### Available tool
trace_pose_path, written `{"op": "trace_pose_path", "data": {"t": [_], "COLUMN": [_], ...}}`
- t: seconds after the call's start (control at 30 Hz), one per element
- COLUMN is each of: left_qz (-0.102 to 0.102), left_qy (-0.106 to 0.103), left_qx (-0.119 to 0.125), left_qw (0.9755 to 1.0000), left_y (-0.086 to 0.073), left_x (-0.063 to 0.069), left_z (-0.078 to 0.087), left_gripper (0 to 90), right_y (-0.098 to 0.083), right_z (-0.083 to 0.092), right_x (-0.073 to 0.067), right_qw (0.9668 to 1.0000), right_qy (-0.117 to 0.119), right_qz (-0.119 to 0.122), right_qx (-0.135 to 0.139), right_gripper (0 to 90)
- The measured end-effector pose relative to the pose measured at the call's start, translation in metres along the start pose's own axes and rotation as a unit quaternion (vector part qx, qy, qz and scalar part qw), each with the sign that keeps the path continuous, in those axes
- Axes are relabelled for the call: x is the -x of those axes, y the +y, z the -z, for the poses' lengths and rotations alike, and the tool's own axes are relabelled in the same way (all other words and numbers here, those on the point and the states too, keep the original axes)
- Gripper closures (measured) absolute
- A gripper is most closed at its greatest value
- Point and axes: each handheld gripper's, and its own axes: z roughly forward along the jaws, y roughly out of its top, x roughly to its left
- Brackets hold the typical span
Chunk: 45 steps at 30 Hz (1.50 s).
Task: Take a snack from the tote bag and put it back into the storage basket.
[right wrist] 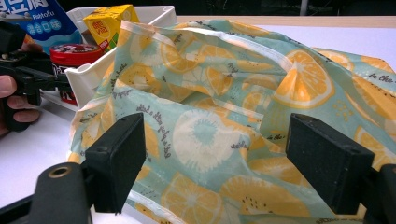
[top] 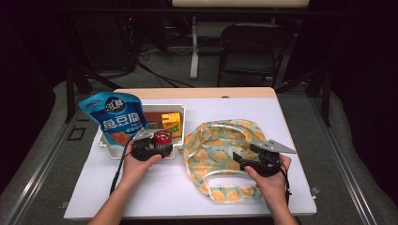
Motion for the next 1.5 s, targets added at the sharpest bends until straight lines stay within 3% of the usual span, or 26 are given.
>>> {"op": "trace_pose_path", "data": {"t": [0.23,0.3,0.37,0.43,0.5,0.6,0.67,0.73,0.8,0.9,0.97,1.03,1.17,1.37,1.5], "left_qz": [-0.008,-0.009,-0.005,-0.013,-0.004,0.009,0.017,0.029,0.039,0.036,0.026,0.032,0.024,0.035,0.054], "left_qy": [0.026,0.027,0.013,0.024,0.022,0.021,0.019,0.033,0.025,0.033,0.062,0.062,0.077,0.095,0.108], "left_qx": [-0.002,0.012,0.035,0.043,0.067,0.084,0.087,0.076,0.077,0.069,0.064,0.066,0.051,0.05,0.049], "left_qw": [0.9996,0.9995,0.9993,0.9987,0.9975,0.9962,0.9959,0.9962,0.996,0.9964,0.9957,0.9954,0.9955,0.9936,0.9914], "left_y": [0.0,0.003,0.005,0.005,0.003,0.001,-0.004,-0.006,-0.008,-0.009,-0.008,-0.007,-0.006,-0.002,0.0], "left_x": [0.003,0.005,0.008,0.011,0.012,0.01,0.008,0.007,0.007,0.015,0.018,0.017,0.018,0.012,0.004], "left_z": [0.003,0.01,0.022,0.034,0.053,0.07,0.076,0.075,0.071,0.063,0.06,0.058,0.052,0.05,0.047], "left_gripper": [24.6,15.3,15.9,16.1,18.5,45.5,68.8,84.1,90.0,90.0,90.0,90.0,90.0,90.0,90.0], "right_y": [-0.001,-0.001,-0.002,-0.002,-0.002,-0.002,-0.002,-0.002,-0.002,-0.003,-0.003,-0.003,-0.004,-0.005,-0.005], "right_z": [0.0,-0.001,-0.001,0.0,0.001,0.002,0.003,0.002,0.0,-0.002,-0.003,-0.003,-0.002,-0.002,-0.003], "right_x": [0.0,0.0,0.0,0.0,0.001,0.001,0.001,0.001,0.0,-0.001,-0.001,0.0,0.0,0.0,0.001], "right_qw": [1.0,1.0,1.0,1.0,1.0,1.0,1.0,1.0,1.0,1.0,1.0,0.9999,0.9999,0.9999,0.9999], "right_qy": [-0.001,-0.001,0.0,0.0,-0.001,-0.003,-0.003,-0.001,-0.003,-0.001,0.0,-0.003,-0.005,-0.005,-0.006], "right_qz": [0.002,0.001,0.003,0.002,0.005,0.002,0.002,0.002,0.003,0.005,0.005,0.004,0.004,0.004,0.001], "right_qx": [-0.005,-0.003,-0.003,-0.003,-0.003,0.0,0.001,0.001,-0.002,-0.006,-0.007,-0.009,-0.009,-0.008,-0.009], "right_gripper": [20.2,21.1,21.3,21.3,21.3,21.5,21.5,21.6,21.7,21.8,21.8,22.0,22.1,22.3,22.5]}}
